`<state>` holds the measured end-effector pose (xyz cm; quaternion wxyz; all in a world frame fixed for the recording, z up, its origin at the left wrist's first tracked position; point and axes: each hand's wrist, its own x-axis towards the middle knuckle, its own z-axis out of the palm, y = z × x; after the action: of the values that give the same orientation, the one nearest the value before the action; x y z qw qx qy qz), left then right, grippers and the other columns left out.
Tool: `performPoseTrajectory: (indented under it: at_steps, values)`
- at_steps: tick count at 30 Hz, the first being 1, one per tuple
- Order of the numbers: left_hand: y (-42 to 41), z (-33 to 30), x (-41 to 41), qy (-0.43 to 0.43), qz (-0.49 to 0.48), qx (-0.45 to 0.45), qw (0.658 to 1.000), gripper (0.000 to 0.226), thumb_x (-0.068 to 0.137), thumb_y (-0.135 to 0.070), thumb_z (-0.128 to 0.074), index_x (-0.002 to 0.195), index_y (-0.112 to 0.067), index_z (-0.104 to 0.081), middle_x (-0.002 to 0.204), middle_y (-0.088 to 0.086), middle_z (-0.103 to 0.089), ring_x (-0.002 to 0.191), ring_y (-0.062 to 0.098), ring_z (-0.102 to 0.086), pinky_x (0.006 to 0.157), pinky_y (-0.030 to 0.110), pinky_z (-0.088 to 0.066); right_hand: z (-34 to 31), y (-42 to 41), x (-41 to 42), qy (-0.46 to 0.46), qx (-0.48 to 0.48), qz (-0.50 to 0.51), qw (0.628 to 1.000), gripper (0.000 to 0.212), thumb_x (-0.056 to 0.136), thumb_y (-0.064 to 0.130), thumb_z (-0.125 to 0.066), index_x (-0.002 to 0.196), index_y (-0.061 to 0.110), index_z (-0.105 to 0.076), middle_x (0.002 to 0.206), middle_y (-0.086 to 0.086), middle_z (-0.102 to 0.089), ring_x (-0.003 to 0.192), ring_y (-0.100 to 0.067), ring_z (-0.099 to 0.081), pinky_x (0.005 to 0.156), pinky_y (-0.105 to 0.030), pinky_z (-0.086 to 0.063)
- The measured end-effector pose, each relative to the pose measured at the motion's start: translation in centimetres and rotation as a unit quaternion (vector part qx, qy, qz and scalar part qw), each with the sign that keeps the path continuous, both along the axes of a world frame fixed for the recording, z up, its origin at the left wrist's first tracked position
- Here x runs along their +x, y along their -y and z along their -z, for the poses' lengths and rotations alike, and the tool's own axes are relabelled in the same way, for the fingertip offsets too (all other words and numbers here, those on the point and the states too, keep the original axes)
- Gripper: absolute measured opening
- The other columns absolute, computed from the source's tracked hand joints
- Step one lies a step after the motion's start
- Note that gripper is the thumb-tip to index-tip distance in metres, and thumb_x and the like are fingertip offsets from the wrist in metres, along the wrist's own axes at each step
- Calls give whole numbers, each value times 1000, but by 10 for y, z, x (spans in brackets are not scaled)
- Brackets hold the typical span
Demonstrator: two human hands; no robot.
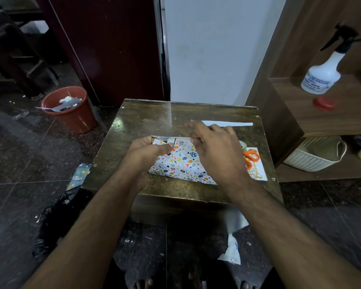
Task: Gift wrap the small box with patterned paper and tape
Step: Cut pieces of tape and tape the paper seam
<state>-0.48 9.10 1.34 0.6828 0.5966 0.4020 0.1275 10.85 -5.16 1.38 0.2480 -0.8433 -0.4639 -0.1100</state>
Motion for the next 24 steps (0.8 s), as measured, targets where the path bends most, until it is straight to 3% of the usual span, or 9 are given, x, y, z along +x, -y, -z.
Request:
performPoseTrajectory:
  at_steps: [6, 12, 17, 21, 24]
  values:
    - [2, -1, 1, 3, -44, -6, 999, 13, 84, -5, -81, 89, -10, -71, 78, 4, -79, 68, 16, -76, 53, 23, -55, 2, 5, -4, 5, 24, -21, 999, 34, 96, 18, -67, 129, 27, -62, 99, -1, -75, 95, -24, -67, 92, -41, -45]
    - [2, 0, 2, -7, -59, 7, 998, 18, 81, 0, -81, 95, 0, -69, 71, 4, -77, 58, 15, -73, 46, 23, -53, 5, 7, -4, -3, 19, -39, 999, 31, 95, 20, -66, 125, 26, -61, 99, 3, -75, 96, -21, -68, 90, -41, -46]
    - [1, 0, 3, -18, -59, 21, 998, 18, 80, 0, -81, 95, -1, -70, 76, 8, -77, 61, 18, -73, 51, 25, -55, 4, 9, -4, -38, 33, -62, 997, 34, 95, 15, -69, 127, 21, -59, 101, 9, -79, 98, -21, -71, 90, -41, -49]
    - [0, -1, 1, -18, -63, 16, 998, 24, 78, 0, -83, 98, 3, -70, 79, 11, -79, 70, 26, -75, 64, 34, -60, 1, 11, -5, -50, 24, -63, 996, 39, 94, 19, -71, 128, 25, -55, 102, 12, -79, 92, -25, -73, 90, -41, -53]
    - [-1, -2, 1, -17, -65, 15, 998, 22, 77, 0, -83, 95, 0, -71, 75, 9, -78, 65, 24, -75, 58, 30, -57, -2, 12, -7, -43, 15, -63, 997, 44, 93, 20, -72, 131, 28, -51, 101, 14, -79, 89, -26, -74, 86, -41, -56]
